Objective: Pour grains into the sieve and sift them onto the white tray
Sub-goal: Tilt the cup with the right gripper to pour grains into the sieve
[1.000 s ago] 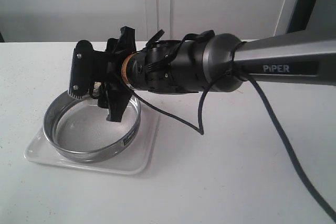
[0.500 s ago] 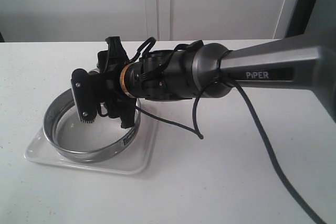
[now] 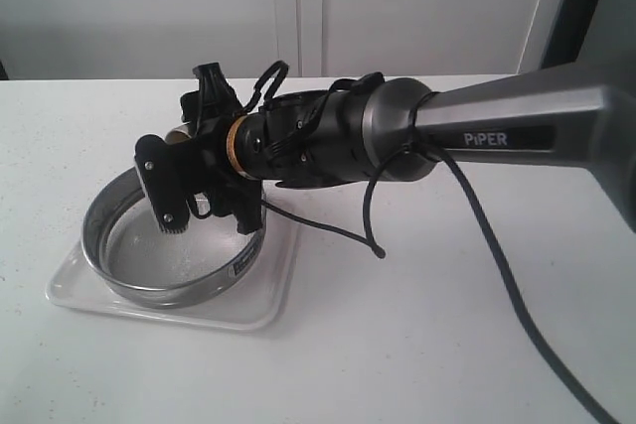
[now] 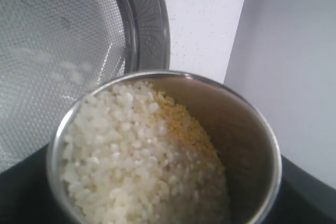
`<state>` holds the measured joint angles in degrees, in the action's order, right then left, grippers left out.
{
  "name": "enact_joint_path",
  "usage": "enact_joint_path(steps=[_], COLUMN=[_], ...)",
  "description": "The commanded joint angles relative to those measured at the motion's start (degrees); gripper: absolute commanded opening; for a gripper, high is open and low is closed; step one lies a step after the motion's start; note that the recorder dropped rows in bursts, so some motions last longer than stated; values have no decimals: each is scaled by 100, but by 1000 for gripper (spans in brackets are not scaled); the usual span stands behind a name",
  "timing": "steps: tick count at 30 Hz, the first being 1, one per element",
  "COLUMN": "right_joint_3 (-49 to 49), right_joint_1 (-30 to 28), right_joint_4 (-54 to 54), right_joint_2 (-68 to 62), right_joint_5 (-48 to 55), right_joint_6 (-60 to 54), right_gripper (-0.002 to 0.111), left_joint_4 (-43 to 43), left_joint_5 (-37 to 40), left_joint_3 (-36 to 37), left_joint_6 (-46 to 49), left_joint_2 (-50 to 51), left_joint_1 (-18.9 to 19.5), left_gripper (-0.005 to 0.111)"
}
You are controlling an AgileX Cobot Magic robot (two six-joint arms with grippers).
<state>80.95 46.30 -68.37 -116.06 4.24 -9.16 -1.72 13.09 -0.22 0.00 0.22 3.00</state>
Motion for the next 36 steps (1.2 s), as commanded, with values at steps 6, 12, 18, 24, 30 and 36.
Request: enact_joint_path(steps=[6, 12, 18, 24, 30, 36], right_joint_3=[486, 523, 523, 523, 523, 523], right_joint_1=[-3, -3, -3, -3, -3, -3], right_joint_4=[-81, -81, -81, -81, -290, -515], right_joint_2=[-332, -435, -455, -455, -455, -455], right_joint_5=[90, 103, 103, 187, 187, 199], right_joint_6=[-325, -757, -1093, -1310, -1310, -1310], right_gripper=[0, 0, 0, 0, 0, 0], left_joint_4=[-34, -34, -34, -34, -34, -34], left_joint_5=[23, 23, 23, 23, 23, 23], left_joint_3=[22, 22, 22, 22, 22, 22], left_joint_6=[0, 0, 0, 0, 0, 0], left_joint_2=[-22, -22, -22, -22, -22, -22], left_joint_1=[-32, -32, -32, -32, -32, -32], left_gripper=[0, 0, 0, 0, 0, 0])
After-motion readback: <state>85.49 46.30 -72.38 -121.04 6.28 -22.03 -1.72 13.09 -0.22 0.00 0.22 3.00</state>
